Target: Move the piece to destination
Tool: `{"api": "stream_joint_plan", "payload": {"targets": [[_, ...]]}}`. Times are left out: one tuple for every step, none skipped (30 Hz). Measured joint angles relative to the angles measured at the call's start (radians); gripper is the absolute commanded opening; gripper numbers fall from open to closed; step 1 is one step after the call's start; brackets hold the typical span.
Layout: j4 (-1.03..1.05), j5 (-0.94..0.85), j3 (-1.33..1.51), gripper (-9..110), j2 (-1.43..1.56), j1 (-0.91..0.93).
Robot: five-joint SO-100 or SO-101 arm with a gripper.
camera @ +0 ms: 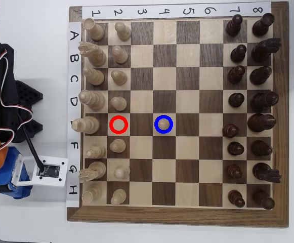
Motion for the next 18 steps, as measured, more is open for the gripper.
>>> {"api": "stream_joint_plan", "payload": {"targets": [[0.000, 0.000, 0.000, 0, 0.000, 0.000], [0.000, 0.000, 0.000, 0, 0.000, 0.000], [0.000, -0.003, 0.000, 0, 0.000, 0.000], [0.000, -0.008, 0.000, 0, 0.000, 0.000], [0.000, -0.014, 0.000, 0, 0.000, 0.000], [0.000, -0.018, 0.000, 0, 0.000, 0.000], [0.000, -0.021, 0.000, 0, 0.000, 0.000], [0.000, -0.025, 0.000, 0, 0.000, 0.000], [0.000, -0.028, 0.000, 0, 0.000, 0.000], [0.000, -0.028, 0.000, 0, 0.000, 0.000], [0.000, -0.028, 0.000, 0, 0.000, 0.000], [0.000, -0.028, 0.000, 0, 0.000, 0.000], [0.000, -0.028, 0.000, 0, 0.000, 0.000], [0.000, -0.028, 0.000, 0, 0.000, 0.000], [0.000, -0.028, 0.000, 0, 0.000, 0.000], [0.000, -0.028, 0.000, 0, 0.000, 0.000], [0.000, -0.028, 0.000, 0, 0.000, 0.000], [0.000, -0.028, 0.000, 0, 0.000, 0.000]]}}
